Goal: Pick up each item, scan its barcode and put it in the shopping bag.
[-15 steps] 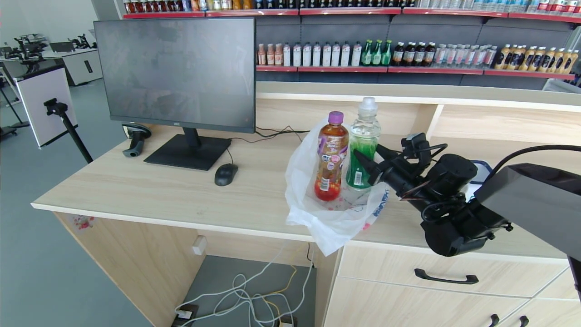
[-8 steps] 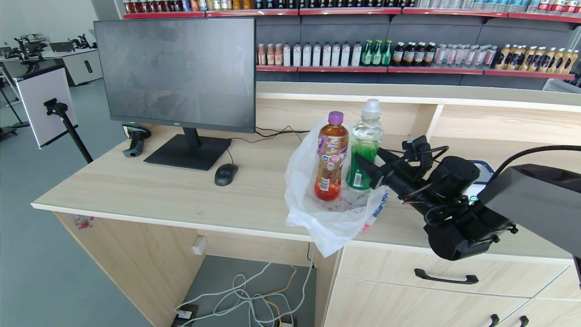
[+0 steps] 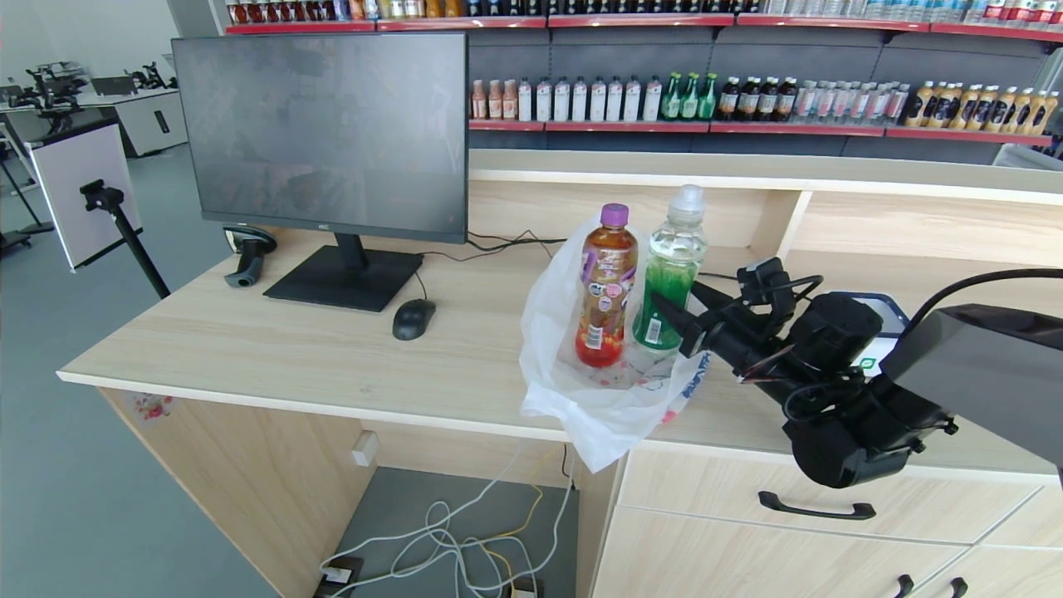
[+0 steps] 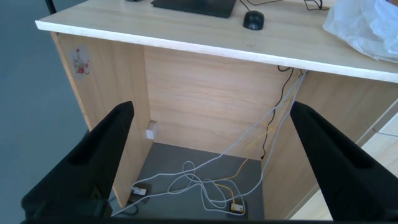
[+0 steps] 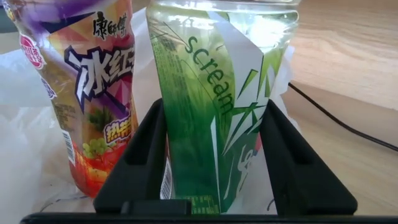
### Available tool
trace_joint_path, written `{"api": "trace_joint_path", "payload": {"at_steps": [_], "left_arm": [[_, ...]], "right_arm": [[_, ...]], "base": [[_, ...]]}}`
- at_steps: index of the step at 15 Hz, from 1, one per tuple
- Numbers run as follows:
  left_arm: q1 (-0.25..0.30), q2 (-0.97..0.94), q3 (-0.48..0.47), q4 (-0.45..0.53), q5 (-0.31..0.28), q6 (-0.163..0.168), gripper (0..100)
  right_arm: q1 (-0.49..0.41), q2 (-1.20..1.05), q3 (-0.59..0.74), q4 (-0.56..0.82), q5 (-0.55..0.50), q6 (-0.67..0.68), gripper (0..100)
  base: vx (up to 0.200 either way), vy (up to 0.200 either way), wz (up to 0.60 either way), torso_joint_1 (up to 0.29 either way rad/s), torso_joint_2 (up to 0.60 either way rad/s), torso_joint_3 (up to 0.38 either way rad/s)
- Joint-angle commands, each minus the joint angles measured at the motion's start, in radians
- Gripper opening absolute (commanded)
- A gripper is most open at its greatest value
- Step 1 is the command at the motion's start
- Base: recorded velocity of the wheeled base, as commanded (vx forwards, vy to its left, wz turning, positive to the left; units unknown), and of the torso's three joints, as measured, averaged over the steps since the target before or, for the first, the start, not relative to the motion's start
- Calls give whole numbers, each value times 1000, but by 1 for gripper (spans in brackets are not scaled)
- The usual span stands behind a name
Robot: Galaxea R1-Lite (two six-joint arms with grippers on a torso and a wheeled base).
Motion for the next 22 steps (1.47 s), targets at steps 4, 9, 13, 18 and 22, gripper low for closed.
{"api": "trace_joint_path", "payload": {"at_steps": [4, 9, 13, 18, 22], "left_arm": [[2, 0, 0, -1, 0, -2, 100], [0, 0, 0, -1, 0, 0, 100], [0, 0, 0, -1, 0, 0, 100], [0, 0, 0, -1, 0, 0, 100], [0, 0, 0, -1, 0, 0, 100]], "right_arm": [[1, -12, 32, -1, 1, 0, 0], [1, -6, 42, -1, 1, 0, 0], [-12, -14, 58, -1, 1, 0, 0], [-30, -34, 85, -1, 1, -2, 100], [-19, -126, 171, -1, 1, -5, 100]], "base": [[0, 0, 0, 0, 0, 0], [0, 0, 0, 0, 0, 0], [0, 0, 0, 0, 0, 0], [0, 0, 0, 0, 0, 0], [0, 0, 0, 0, 0, 0]]}}
